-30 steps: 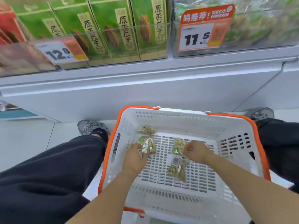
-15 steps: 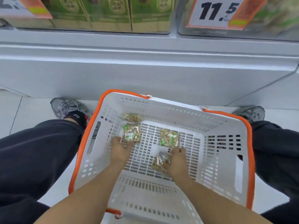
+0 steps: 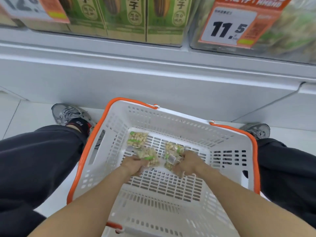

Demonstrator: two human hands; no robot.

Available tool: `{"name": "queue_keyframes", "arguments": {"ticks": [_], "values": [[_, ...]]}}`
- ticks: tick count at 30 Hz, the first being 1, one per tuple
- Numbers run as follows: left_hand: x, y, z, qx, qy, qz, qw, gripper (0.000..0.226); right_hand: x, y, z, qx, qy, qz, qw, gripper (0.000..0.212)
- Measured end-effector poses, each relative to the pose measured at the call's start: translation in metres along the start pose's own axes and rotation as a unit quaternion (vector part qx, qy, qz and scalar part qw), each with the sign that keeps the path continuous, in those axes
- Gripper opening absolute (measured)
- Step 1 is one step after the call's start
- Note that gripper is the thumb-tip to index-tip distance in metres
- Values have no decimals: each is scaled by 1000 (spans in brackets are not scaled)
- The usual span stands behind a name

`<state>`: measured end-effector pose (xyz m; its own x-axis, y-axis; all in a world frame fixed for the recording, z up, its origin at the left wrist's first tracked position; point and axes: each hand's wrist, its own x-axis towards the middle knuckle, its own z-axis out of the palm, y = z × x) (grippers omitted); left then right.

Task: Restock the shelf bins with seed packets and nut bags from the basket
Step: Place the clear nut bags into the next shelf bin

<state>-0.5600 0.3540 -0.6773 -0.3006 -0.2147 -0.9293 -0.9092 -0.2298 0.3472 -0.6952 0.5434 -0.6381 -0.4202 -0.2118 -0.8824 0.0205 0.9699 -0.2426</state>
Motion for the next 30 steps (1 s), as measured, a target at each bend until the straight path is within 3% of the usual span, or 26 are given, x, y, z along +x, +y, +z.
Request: {"name": "queue_keyframes", "arguments": {"ticks": [3,6,9,12,14,16,19,21,25,30], "values": [[-18,2,0,40,-52,-10,998,49,-24,-18,-42,-1,37,-67,997,37],[-60,32,-3,108,-131,16,985,40,-67,-37,-87,-109,91,-166,976,43],[-110,79,-8,108,-183,92,973,54,-132,-54,-139,-145,136,-265,944,31],[-163,125,-17,62,-220,164,960,48,-193,-61,-175,-97,198,-362,906,22],[-198,155,-25,35,-238,218,946,50,-218,-58,-190,-65,301,-426,851,37],[-233,182,-33,26,-247,275,929,52,-231,-53,-195,-57,400,-498,767,55],[-270,216,-39,29,-240,356,903,68,-238,-51,-196,-43,465,-568,678,74],[-289,232,-41,19,-246,398,884,75,-241,-56,-195,-47,486,-584,649,75],[-309,245,-42,-43,-276,449,849,78,-251,-72,-192,-35,470,-604,642,63],[-316,261,-36,-121,-302,467,822,81,-261,-73,-190,-26,397,-599,695,71]]}}
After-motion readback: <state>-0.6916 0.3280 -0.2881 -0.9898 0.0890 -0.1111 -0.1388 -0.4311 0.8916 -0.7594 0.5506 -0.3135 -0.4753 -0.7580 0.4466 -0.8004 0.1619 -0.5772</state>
